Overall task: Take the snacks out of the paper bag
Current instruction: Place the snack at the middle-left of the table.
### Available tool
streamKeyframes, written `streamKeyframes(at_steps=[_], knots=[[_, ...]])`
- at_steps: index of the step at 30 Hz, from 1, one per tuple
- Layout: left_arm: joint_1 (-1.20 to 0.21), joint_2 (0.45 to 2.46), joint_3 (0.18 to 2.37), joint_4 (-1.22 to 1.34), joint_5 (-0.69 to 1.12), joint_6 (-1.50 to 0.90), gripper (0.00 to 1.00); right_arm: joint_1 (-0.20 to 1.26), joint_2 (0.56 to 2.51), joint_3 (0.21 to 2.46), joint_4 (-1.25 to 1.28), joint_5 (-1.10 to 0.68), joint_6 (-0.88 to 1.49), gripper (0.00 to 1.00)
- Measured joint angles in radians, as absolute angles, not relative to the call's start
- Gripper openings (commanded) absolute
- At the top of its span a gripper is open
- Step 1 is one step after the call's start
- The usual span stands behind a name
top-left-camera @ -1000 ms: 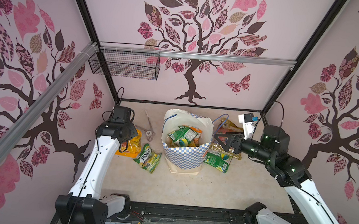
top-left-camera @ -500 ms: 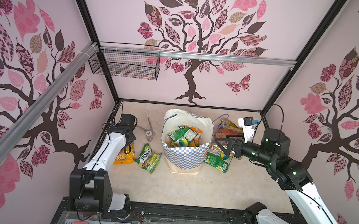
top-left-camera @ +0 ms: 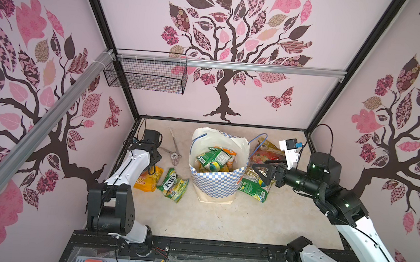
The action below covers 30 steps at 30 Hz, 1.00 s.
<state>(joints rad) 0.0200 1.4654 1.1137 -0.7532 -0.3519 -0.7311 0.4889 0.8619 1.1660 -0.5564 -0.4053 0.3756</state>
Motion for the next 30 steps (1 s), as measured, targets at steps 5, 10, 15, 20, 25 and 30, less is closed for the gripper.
streamKeyframes(at_steps=[5,10,15,20,25,30], knots=[[0.020,1.320,1.168,-0.755,-0.337,-0.701,0.72,0.489,0.870,1.166,-0.556,-0.407,0.373,1.00],[0.022,1.176,1.222,-0.733,-0.233,-0.645,0.74,0.489,0.884,1.166,-0.554,-0.410,0.374,1.00],[0.019,1.110,1.308,-0.675,0.055,-0.559,0.75,0.489,0.889,1.166,-0.547,-0.416,0.374,1.00],[-0.080,1.128,1.445,-0.673,0.242,-0.502,0.81,0.489,0.896,1.166,-0.540,-0.417,0.374,1.00],[-0.256,1.168,1.565,-0.687,0.294,-0.440,0.86,0.489,0.899,1.163,-0.538,-0.422,0.375,1.00],[-0.421,1.209,1.626,-0.719,0.250,-0.373,0.89,0.489,0.899,1.151,-0.538,-0.424,0.375,1.00]])
